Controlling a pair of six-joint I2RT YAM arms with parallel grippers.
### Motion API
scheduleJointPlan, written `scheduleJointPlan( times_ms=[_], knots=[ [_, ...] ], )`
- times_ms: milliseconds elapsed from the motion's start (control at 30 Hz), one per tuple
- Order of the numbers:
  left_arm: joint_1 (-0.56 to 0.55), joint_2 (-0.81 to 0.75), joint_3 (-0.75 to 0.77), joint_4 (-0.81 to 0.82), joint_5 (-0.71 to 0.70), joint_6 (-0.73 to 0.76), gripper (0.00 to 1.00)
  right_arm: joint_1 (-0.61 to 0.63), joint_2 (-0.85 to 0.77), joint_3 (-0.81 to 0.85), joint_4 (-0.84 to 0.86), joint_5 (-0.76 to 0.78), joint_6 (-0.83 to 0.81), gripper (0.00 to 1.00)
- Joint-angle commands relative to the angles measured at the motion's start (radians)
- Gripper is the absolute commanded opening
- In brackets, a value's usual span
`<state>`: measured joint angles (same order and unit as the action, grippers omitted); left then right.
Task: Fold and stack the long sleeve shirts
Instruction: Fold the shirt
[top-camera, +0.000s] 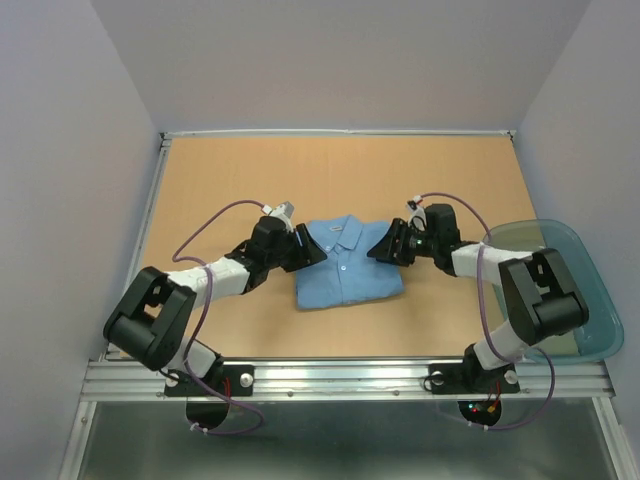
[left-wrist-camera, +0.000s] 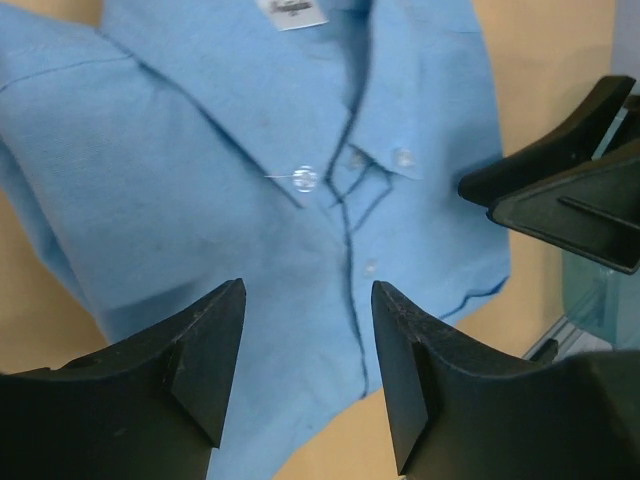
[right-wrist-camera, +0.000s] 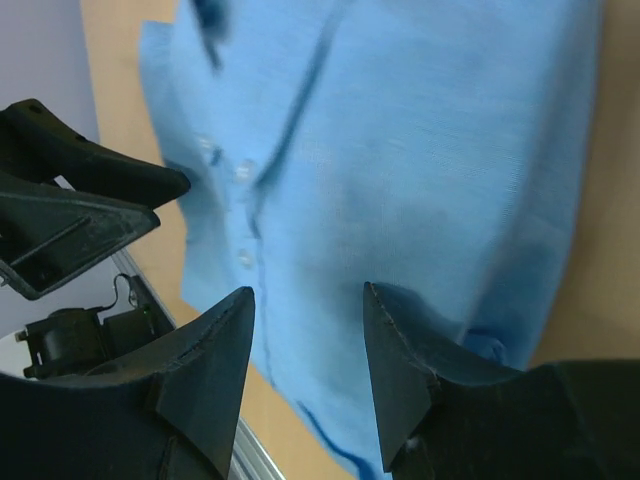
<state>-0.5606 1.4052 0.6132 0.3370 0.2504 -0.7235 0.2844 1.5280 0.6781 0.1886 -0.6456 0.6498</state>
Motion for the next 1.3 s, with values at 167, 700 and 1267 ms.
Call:
scheduleJointPlan(
  times_ms=[167, 700, 1267],
  knots=[
    [0.068, 0.129, -0.087, 0.171, -0.008, -0.017, 0.6, -0.114, 0.146, -0.156, 0.252, -0.066, 0.027, 0.51],
    [-0.099, -0.146, -0.065, 0.002, 0.137, -0.111, 0.68, 0.091, -0.155, -0.205, 0.211, -0.192, 0.149, 0.52],
    [0.073, -0.018, -0.326, 0.348, 0.293, -0.254, 0.59, -0.001, -0.078, -0.402, 0.456, -0.193, 0.201, 0.47]
  ],
)
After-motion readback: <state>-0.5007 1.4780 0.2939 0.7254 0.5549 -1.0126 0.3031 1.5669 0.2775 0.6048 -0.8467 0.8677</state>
